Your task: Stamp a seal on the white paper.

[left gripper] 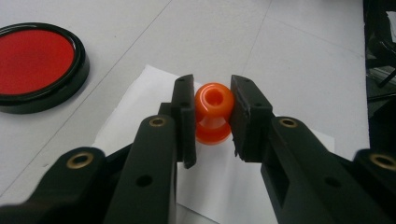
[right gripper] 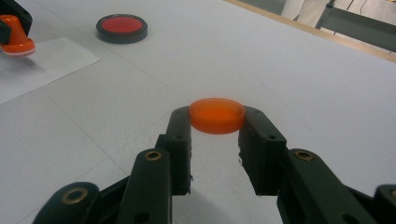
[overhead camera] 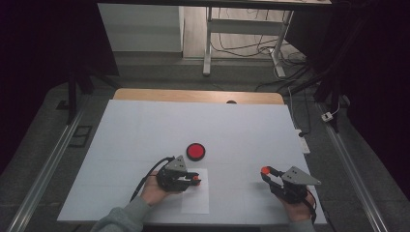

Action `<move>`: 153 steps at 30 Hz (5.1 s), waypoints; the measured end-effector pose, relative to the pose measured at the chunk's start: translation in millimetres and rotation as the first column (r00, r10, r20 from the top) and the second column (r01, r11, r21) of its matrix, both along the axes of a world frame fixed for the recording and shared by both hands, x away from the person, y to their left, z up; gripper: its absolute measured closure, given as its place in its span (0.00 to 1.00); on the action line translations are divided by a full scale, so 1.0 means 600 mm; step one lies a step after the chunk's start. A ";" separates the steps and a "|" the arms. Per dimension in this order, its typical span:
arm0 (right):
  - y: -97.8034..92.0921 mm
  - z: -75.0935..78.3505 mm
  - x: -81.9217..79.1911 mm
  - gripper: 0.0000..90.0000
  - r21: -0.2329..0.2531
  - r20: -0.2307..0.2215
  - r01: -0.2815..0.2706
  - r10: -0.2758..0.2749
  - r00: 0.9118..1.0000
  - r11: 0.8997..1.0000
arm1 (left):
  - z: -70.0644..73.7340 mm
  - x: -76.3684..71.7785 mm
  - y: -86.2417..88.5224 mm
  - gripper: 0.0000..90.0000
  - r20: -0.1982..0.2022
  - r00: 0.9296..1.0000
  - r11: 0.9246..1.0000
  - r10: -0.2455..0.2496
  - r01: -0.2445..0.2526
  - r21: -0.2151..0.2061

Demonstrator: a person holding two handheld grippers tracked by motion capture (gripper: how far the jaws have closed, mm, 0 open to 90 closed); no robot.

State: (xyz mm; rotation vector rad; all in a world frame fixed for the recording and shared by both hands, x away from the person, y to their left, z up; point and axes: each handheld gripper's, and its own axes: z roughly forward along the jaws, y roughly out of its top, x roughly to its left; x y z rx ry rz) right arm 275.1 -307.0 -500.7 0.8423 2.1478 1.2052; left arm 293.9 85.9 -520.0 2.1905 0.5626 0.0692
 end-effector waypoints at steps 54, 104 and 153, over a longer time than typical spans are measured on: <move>0.000 0.000 -0.001 0.72 -0.003 0.002 -0.002 0.002 1.000 1.000 | -0.020 -0.018 -0.015 0.81 0.062 0.998 0.997 -0.016 0.010 0.082; 0.001 0.001 -0.001 0.72 -0.008 0.001 -0.001 0.001 1.000 1.000 | -0.024 -0.031 -0.016 0.81 0.130 0.991 0.995 -0.013 0.000 0.097; 0.005 0.000 0.000 0.72 -0.009 0.000 -0.010 0.010 1.000 1.000 | 0.084 -0.009 0.092 0.80 0.059 0.984 0.957 0.170 -0.151 -0.249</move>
